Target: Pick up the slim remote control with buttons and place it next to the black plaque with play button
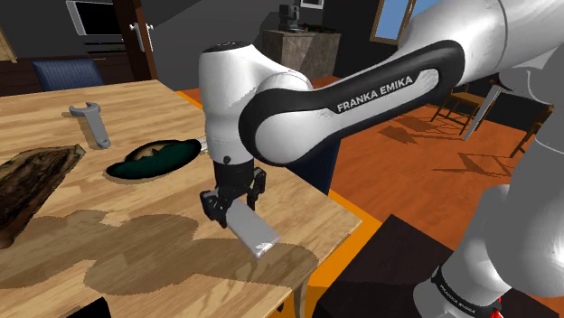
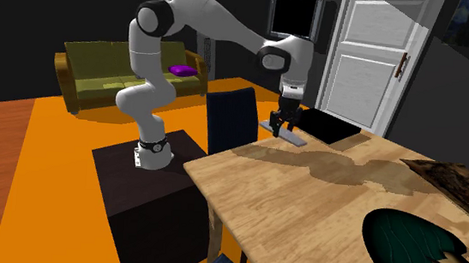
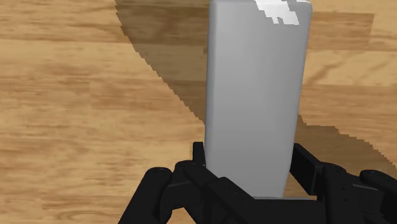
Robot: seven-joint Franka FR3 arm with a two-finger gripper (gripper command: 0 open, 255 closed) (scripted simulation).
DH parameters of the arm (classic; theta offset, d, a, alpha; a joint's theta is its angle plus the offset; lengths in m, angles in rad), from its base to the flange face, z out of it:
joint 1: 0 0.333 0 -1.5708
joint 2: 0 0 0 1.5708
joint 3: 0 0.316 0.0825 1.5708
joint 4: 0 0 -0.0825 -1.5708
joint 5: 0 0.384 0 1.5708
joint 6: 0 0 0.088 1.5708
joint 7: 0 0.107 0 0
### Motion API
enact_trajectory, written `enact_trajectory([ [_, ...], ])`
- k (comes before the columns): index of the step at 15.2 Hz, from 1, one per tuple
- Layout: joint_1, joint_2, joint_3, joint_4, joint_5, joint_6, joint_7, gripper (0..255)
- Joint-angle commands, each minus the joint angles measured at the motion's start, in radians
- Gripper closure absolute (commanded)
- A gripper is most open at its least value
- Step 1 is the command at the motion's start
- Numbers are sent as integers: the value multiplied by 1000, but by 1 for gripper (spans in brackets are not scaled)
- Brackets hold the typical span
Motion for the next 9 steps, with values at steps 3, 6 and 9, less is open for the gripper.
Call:
enact_trajectory([
  [3, 58, 30, 41, 37, -18, -12, 105, 255],
  [6, 104, 66, 68, 78, -40, -24, 185, 255],
  [9, 154, 112, 91, 131, -68, -40, 264, 255],
])
